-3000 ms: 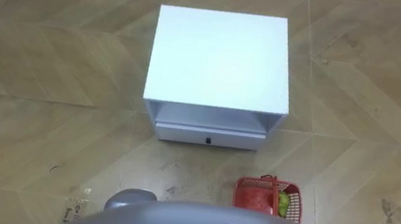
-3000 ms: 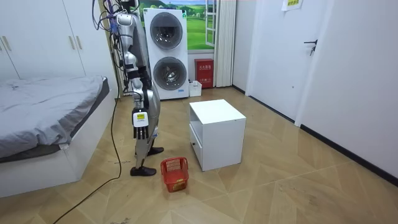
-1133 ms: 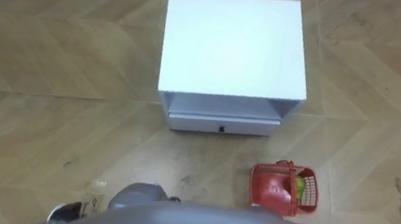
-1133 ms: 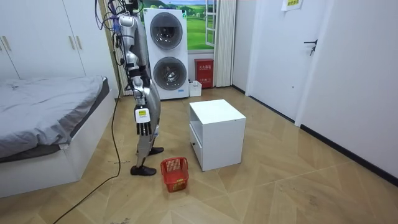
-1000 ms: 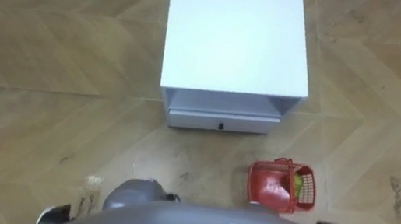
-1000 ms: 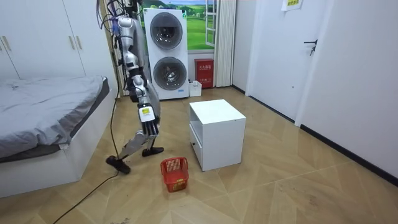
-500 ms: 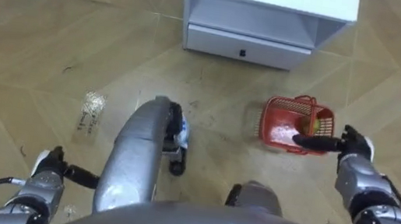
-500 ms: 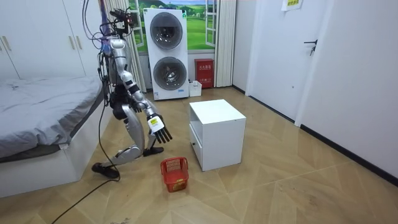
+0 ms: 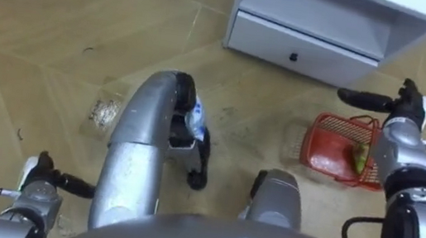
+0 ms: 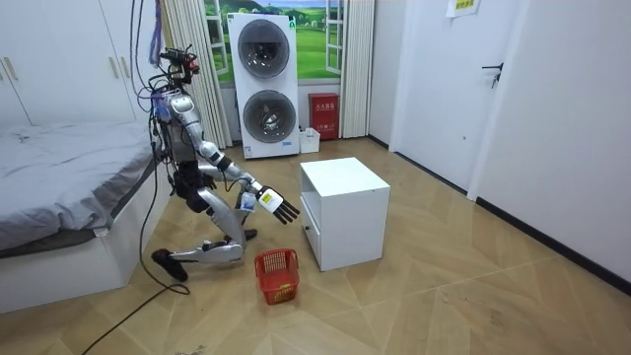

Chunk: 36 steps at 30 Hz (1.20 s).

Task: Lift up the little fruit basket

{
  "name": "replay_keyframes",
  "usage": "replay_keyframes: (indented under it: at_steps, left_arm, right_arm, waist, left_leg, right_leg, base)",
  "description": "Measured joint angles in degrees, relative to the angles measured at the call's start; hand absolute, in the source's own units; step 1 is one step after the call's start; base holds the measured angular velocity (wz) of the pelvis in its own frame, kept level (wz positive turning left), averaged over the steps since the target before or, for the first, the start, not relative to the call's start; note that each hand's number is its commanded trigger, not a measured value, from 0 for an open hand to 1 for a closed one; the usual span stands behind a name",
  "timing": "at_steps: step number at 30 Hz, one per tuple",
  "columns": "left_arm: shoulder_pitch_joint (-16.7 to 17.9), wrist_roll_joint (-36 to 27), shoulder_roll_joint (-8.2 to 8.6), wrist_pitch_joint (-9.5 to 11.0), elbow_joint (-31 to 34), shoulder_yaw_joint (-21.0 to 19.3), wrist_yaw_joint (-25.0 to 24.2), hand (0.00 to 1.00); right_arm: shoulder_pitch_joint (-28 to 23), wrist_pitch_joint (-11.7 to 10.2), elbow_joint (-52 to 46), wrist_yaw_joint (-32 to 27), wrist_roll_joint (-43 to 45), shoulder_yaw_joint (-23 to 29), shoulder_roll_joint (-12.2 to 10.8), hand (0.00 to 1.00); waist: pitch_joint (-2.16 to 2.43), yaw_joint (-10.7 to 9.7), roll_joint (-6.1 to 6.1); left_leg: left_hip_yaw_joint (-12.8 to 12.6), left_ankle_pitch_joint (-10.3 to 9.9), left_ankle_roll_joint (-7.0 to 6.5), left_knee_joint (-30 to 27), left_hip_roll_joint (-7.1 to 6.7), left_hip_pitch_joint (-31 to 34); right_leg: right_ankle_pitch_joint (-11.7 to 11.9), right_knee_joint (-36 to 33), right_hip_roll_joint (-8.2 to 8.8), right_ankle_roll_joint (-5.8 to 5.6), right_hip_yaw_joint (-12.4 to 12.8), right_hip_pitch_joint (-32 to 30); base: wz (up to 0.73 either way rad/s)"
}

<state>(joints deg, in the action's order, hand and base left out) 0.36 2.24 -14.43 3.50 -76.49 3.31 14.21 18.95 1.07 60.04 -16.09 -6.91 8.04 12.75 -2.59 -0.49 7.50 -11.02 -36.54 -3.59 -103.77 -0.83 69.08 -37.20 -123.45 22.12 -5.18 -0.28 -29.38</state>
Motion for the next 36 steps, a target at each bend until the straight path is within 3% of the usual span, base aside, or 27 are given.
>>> replay_keyframes:
  at_steps: [1, 3, 6, 9, 13, 14, 15, 16, 19, 27, 29, 33, 36]
  left_arm:
    - [0.75, 0.17, 0.2, -0.03, -0.2, -0.09, -0.15, 0.0]
    - [1.6, -0.49, -0.12, 0.22, -1.16, 0.45, 0.11, 0.0]
    - [2.57, -0.64, -0.38, 1.14, -1.3, 2.44, 0.5, 0.0]
    - [3.73, -0.52, -0.88, 1.14, -1.31, 2.44, 0.19, 0.0]
    - [5.83, -0.52, -0.97, 0.74, -1.12, 3.91, -1.2, 0.0]
    - [5.97, -0.49, -0.44, 0.55, -1.03, 4.15, -1.44, 0.0]
    - [6.1, -0.51, 1.16, 0.58, -1.13, 4.89, -2.25, 0.0]
    - [5.97, -0.5, 1.19, 0.8, -1.15, 4.98, -3.43, 0.0]
    - [5.67, -0.49, 1.0, 0.81, -1.2, 5.98, -4.77, 0.0]
    - [5.76, -0.62, 0.98, 0.79, -1.14, 7.71, -6.34, 0.0]
    - [5.68, -0.66, 0.98, 0.79, -1.06, 7.79, -6.34, 0.0]
    - [5.54, -0.72, 1.41, 0.66, -0.26, 9.97, -6.41, 0.0]
    - [5.56, -0.71, 1.39, 0.66, 0.27, 10.03, -6.69, 0.0]
  right_arm:
    - [-0.09, -0.08, -0.99, -0.24, 0.2, 0.01, 0.46, 0.0]
    - [-1.73, -0.04, -2.95, -0.4, 0.18, -0.08, 0.3, 0.0]
    - [-2.73, -0.21, -4.3, -0.51, 0.36, -0.03, 1.13, 0.0]
    - [-2.86, -0.32, -4.48, -0.51, 0.73, -0.66, 1.29, 0.0]
    - [-2.9, -1.52, -4.58, -0.79, 0.47, -3.35, 2.54, 0.0]
    - [-2.79, -1.65, -4.56, -0.72, 0.47, -3.7, 3.1, 0.0]
    - [-2.72, -1.67, -4.65, -0.71, 0.45, -4.41, 4.69, 0.0]
    - [-2.79, -1.66, -4.64, -0.77, 0.42, -4.59, 4.68, 0.0]
    - [-2.82, -1.68, -4.6, -0.58, 0.39, -6.17, 4.81, 0.0]
    - [-2.82, -1.66, -4.56, 0.73, -0.34, -7.9, 4.87, 0.0]
    - [-2.81, -1.66, -4.57, 0.74, -1.09, -7.89, 4.91, 0.0]
    - [-2.81, -1.65, -3.2, 1.61, -2.15, -7.93, 6.34, 0.0]
    - [-2.81, -1.56, -2.11, 2.6, -2.11, -8.01, 6.67, 0.0]
  waist:
    - [0.41, 1.15, -0.96]
    - [0.8, 0.36, 0.06]
    - [0.94, -1.71, 0.83]
    - [0.96, -2.57, 1.84]
    - [0.62, -2.64, 2.72]
    - [0.17, -2.68, 2.14]
    - [0.05, -1.89, 0.46]
    - [0.08, -1.97, 0.62]
    - [0.28, -1.96, 0.44]
    - [0.56, -2.27, -0.06]
    - [0.7, -2.31, -0.34]
    - [0.6, -2.22, -2.24]
    - [0.67, -1.94, -2.75]
  left_leg:
    - [0.65, -1.22, -2.96, -1.05, -1.52, 0.81]
    - [0.13, -1.6, -3.86, -1.19, -2.97, 1.27]
    - [-1.4, -1.37, -4.35, -1.59, -0.53, 1.15]
    - [-1.41, -0.78, -2.63, -2.0, -0.8, 0.72]
    - [-0.09, -0.25, -0.2, -6.22, -1.32, 2.13]
    - [0.73, -0.14, 0.2, -7.64, -1.54, 2.7]
    - [2.63, -0.17, 1.67, -7.99, -2.29, 4.08]
    - [2.76, 0.38, 2.76, -7.08, -2.91, 4.31]
    - [3.49, 0.77, 3.52, -6.46, -2.92, 3.81]
    - [3.73, 0.79, 3.63, -5.79, -2.63, 3.15]
    - [3.73, 0.43, 4.3, -5.54, -2.55, 3.2]
    - [3.58, 0.39, 4.39, -5.49, -2.44, 3.64]
    - [3.24, 0.39, 4.41, -5.29, -1.84, 4.25]
  right_leg:
    - [-0.1, -1.89, -0.01, -0.15, 0.94, -1.34]
    - [-0.3, -3.04, 1.89, -0.49, 0.8, -0.55]
    - [-0.65, -3.46, 1.43, -0.83, 0.99, 0.17]
    - [-0.93, -5.09, 1.57, -0.32, 1.66, 0.36]
    - [-3.8, -9.84, 0.58, 2.19, 3.55, 1.82]
    - [-3.96, -10.9, -0.09, 2.52, 3.58, 2.14]
    - [-3.82, -11.09, -1.86, 2.41, 3.82, 1.51]
    - [-3.88, -11.28, -1.47, 2.32, 4.17, 0.73]
    - [-3.9, -11.35, -1.81, 2.27, 4.17, 0.37]
    - [-4.08, -11.86, -2.1, 2.01, 4.28, 0.03]
    - [-4.08, -12.14, -2.13, 2.0, 4.49, -0.43]
    - [-4.25, -12.61, -2.17, 1.86, 4.67, -0.95]
    - [-4.3, -13.11, -2.32, 1.88, 5.04, -2.07]
  base:
    - [-0.79]
    - [-0.07]
    - [0.27]
    - [0.01]
    - [-0.15]
    - [-0.31]
    - [-0.22]
    - [-0.14]
    - [0.01]
    - [-0.02]
    - [0.0]
    - [0.0]
    - [-0.01]
